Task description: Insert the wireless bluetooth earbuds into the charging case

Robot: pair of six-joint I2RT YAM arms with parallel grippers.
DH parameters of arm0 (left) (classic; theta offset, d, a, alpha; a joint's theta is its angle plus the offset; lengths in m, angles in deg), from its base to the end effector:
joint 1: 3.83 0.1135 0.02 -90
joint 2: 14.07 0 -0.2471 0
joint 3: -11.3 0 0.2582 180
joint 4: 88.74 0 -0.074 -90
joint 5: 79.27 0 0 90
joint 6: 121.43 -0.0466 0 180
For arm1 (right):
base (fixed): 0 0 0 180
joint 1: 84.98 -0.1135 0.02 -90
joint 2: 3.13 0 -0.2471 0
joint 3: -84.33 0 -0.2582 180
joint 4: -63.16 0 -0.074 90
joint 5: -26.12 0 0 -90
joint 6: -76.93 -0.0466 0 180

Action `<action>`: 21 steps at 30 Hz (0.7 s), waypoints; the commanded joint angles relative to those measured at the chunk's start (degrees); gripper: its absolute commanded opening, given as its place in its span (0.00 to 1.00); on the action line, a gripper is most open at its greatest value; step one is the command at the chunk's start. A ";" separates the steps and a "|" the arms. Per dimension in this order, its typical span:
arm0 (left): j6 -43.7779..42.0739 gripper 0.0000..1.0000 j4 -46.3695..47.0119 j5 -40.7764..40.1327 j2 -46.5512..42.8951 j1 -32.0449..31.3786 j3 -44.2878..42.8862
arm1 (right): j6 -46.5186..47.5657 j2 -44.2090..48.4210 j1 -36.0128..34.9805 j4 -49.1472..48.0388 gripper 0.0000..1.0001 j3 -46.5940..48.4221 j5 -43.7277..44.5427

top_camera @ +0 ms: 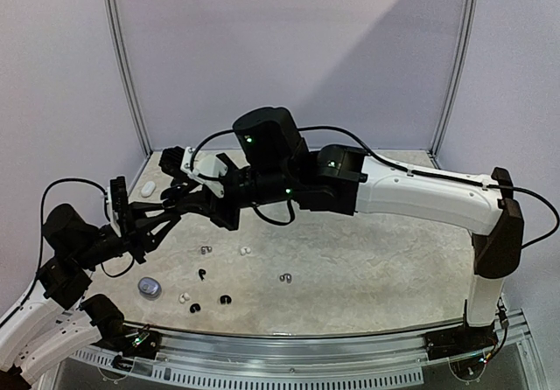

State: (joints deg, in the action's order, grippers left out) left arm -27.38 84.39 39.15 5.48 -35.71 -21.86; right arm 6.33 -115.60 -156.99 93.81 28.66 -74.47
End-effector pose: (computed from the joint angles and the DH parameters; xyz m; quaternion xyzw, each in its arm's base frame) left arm 0.1176 -0.0993 0.2704 0.3330 0.5810 -0.3786 0.6390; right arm 0.1403 0.4597 0.3563 -0.6170 0.5269 0.3242 0.4864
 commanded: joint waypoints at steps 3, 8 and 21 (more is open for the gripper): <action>-6.80 0.00 -0.18 5.60 -0.34 -0.29 -0.81 | -0.77 -2.53 0.28 2.67 0.00 3.56 2.81; -10.91 0.00 -1.95 6.29 -0.73 -0.29 -0.98 | -2.49 -3.18 0.94 3.71 0.00 4.24 1.52; 0.04 0.00 -0.60 3.00 -0.16 -0.40 0.10 | -3.99 -4.66 1.36 5.48 0.00 7.28 2.47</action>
State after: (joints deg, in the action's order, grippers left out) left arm -34.66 81.46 42.50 5.33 -35.69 -21.86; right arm 3.68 -118.70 -156.71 96.98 33.77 -74.04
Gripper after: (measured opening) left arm 0.211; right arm 0.173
